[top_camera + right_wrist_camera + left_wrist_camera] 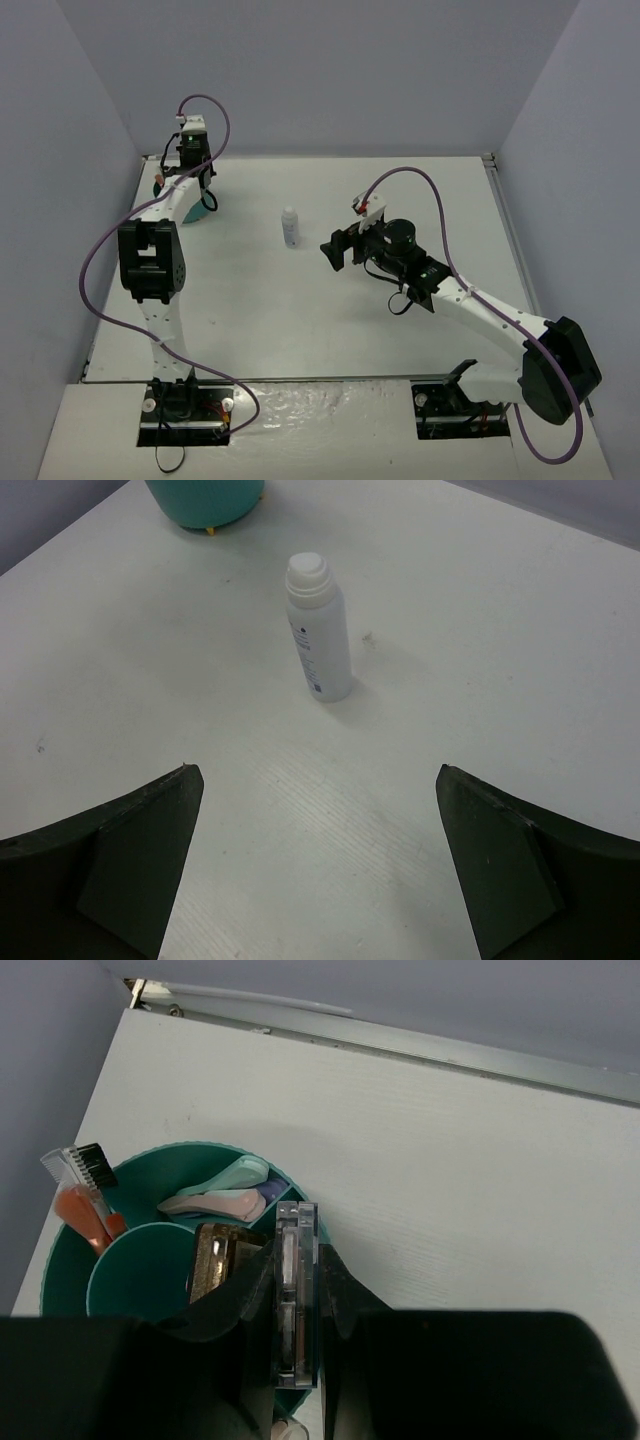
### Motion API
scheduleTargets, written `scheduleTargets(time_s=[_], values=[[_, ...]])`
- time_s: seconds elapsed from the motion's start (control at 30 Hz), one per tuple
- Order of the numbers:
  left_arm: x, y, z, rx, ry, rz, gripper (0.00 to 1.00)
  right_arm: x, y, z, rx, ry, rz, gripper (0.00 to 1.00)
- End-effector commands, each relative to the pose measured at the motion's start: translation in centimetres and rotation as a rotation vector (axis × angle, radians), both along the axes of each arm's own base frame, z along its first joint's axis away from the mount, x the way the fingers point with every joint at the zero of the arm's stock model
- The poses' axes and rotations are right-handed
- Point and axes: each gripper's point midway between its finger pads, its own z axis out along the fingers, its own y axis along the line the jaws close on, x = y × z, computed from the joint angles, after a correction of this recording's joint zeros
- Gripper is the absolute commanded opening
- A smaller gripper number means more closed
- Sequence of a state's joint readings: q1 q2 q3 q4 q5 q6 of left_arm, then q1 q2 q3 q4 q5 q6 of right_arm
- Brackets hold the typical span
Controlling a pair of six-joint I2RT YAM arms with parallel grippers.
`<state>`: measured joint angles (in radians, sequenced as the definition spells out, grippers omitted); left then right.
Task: Organize the makeup
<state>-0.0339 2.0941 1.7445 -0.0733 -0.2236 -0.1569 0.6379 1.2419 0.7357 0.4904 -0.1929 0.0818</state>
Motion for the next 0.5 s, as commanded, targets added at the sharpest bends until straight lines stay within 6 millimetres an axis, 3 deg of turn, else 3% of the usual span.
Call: scheduleTargets(time_s=[0.0, 0.07, 0.13, 0.2, 0.33, 0.47], values=[[0.9, 1.2, 6.9, -0.017, -0.198, 0.022, 0.00, 0.7, 0.6, 2.6, 0.068, -0.073, 0.013, 1.00], [0.7, 1.2, 7.1, -0.025, -0.204, 0.029, 0.08, 0.7, 0.7, 2.4, 0.065, -0.068, 0.016, 1.00], [0.6, 1.3, 8.0, -0.030, -0.223, 0.032, 0.32, 0.7, 0.8, 2.3, 0.064, -0.065, 0.018, 1.00], [0.5, 1.3, 8.9, -0.033, -0.242, 0.033, 0.47, 0.7, 0.8, 2.3, 0.063, -0.064, 0.021, 1.00], [0.0, 1.2, 12.2, -0.036, -0.301, 0.028, 0.65, 0.6, 0.9, 2.2, 0.062, -0.062, 0.029, 1.00], [-0.8, 0.9, 15.3, -0.042, -0.353, 0.007, 0.74, 0.5, 1.1, 2.4, 0.064, -0.061, 0.040, 1.00]])
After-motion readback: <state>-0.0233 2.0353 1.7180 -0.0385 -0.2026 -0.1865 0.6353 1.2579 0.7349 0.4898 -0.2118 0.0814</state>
